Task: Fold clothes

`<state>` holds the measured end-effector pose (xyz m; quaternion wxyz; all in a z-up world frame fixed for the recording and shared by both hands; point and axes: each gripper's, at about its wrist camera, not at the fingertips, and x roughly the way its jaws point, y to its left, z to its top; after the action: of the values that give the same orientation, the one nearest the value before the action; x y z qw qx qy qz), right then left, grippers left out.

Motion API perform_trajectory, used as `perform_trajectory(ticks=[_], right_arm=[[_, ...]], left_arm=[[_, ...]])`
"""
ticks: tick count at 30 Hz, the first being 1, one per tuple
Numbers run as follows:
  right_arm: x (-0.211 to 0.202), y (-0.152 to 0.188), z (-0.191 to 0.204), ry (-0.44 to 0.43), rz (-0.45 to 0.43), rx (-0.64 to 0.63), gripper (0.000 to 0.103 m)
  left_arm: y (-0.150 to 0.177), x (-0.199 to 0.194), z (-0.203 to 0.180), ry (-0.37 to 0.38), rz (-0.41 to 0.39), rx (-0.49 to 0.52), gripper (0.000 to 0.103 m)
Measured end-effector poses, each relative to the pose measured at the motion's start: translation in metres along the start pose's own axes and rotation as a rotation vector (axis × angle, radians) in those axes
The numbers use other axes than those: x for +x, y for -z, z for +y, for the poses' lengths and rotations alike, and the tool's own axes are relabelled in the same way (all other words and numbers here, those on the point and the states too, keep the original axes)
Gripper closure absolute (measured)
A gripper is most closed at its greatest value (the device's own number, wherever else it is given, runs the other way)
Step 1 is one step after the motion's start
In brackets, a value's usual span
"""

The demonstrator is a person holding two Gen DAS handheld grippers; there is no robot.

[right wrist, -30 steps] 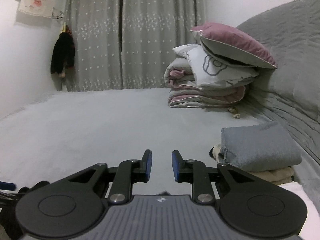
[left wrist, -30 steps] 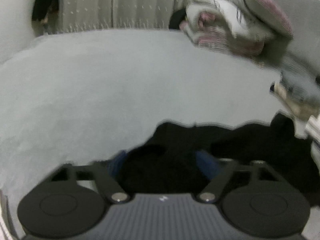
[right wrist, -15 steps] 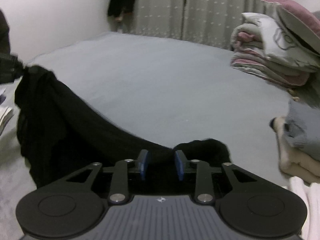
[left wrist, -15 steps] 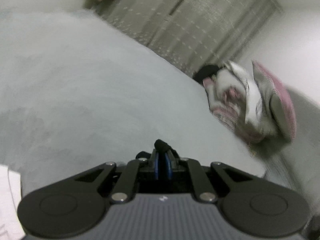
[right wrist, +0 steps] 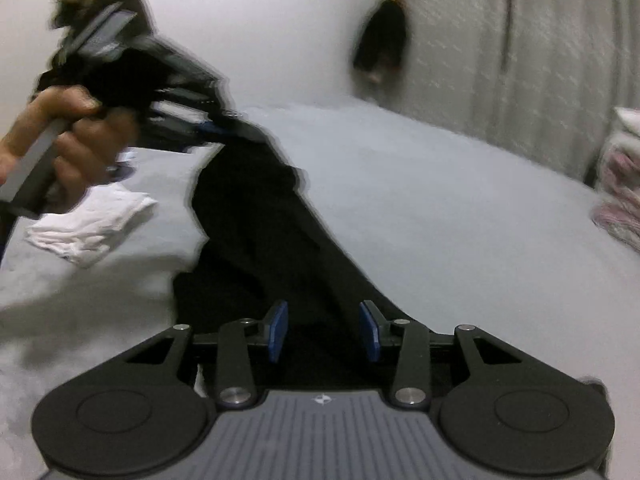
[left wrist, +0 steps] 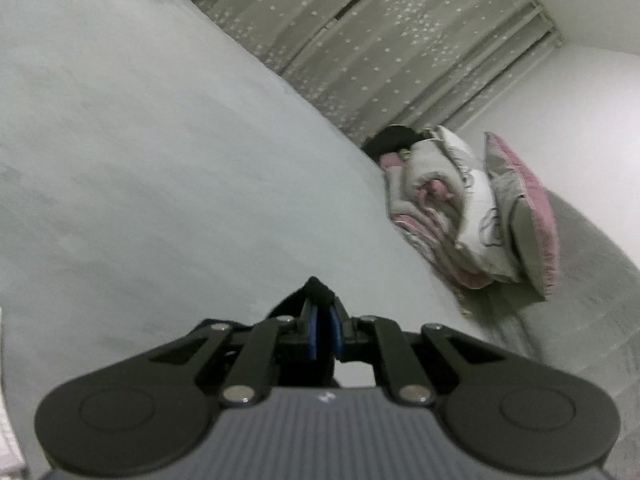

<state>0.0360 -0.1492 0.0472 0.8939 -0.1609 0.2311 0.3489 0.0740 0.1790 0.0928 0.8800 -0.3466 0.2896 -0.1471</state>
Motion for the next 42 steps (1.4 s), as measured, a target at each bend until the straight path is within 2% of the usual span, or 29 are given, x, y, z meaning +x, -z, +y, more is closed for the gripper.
perform_trajectory(ticks=[2,3,4,5,8,9,10,11,13,16,17,21,25,30,33,36,37,38,40,41,42], right_arm=[[-0.001,-0.004,-0.002,0.036,-0.019,0.014,0.065],[-0.001,-0.006,-0.003,0.055,-0.028,0.021,0.075],[-0.002,-0.008,-0.004,0.073,-0.037,0.028,0.096],[-0.002,-0.01,-0.005,0.091,-0.047,0.035,0.099],[-0.003,-0.017,-0.008,0.146,-0.075,0.056,0.099],[-0.004,-0.019,-0.009,0.164,-0.084,0.063,0.099],[-0.004,-0.021,-0.009,0.182,-0.093,0.07,0.099],[-0.014,-0.025,-0.017,0.214,-0.125,0.091,0.099],[-0.044,-0.033,-0.039,0.309,-0.209,0.144,0.099],[-0.082,-0.036,-0.069,0.514,-0.296,0.195,0.099],[-0.093,-0.034,-0.079,0.548,-0.319,0.231,0.099],[-0.123,-0.024,-0.111,0.613,-0.358,0.357,0.099],[-0.135,-0.013,-0.133,0.671,-0.338,0.439,0.099],[-0.142,-0.006,-0.148,0.713,-0.307,0.473,0.099],[-0.146,-0.005,-0.155,0.749,-0.306,0.497,0.099],[-0.138,0.001,-0.162,0.775,-0.243,0.516,0.099],[-0.134,0.003,-0.164,0.784,-0.218,0.522,0.099],[-0.131,0.006,-0.166,0.792,-0.194,0.528,0.099],[-0.119,0.012,-0.171,0.769,-0.12,0.542,0.098],[-0.114,0.015,-0.173,0.738,-0.085,0.544,0.097],[-0.109,0.018,-0.176,0.707,-0.05,0.547,0.095]], left_arm=[[0.001,0.0,-0.002,0.031,0.001,0.005,0.096],[0.001,-0.001,-0.003,0.037,0.001,0.01,0.095],[0.001,-0.001,-0.004,0.036,0.001,0.015,0.095],[0.0,0.0,-0.003,0.029,0.001,0.01,0.095],[-0.003,0.003,0.001,-0.008,0.002,-0.022,0.091],[-0.004,0.004,0.004,-0.021,0.005,-0.038,0.076],[-0.004,0.004,0.007,-0.034,0.01,-0.057,0.054],[-0.005,0.004,0.01,-0.043,0.012,-0.072,0.049],[-0.004,0.005,0.011,-0.055,0.016,-0.078,0.047],[-0.001,0.009,0.008,-0.07,0.033,-0.047,0.045],[0.001,0.013,0.006,-0.078,0.045,-0.028,0.044],[0.017,0.03,-0.013,-0.096,0.117,0.09,0.028],[0.041,0.046,-0.039,-0.076,0.187,0.253,0.022],[0.072,0.051,-0.074,-0.035,0.257,0.523,0.011],[0.087,0.053,-0.086,-0.072,0.255,0.642,0.008],[0.099,0.062,-0.09,-0.116,0.276,0.703,0.009],[0.099,0.064,-0.09,-0.125,0.279,0.701,0.017],[0.098,0.065,-0.09,-0.131,0.278,0.689,0.026],[0.095,0.065,-0.09,-0.143,0.275,0.665,0.079],[0.094,0.066,-0.089,-0.148,0.274,0.653,0.087],[0.093,0.066,-0.089,-0.154,0.273,0.641,0.089]])
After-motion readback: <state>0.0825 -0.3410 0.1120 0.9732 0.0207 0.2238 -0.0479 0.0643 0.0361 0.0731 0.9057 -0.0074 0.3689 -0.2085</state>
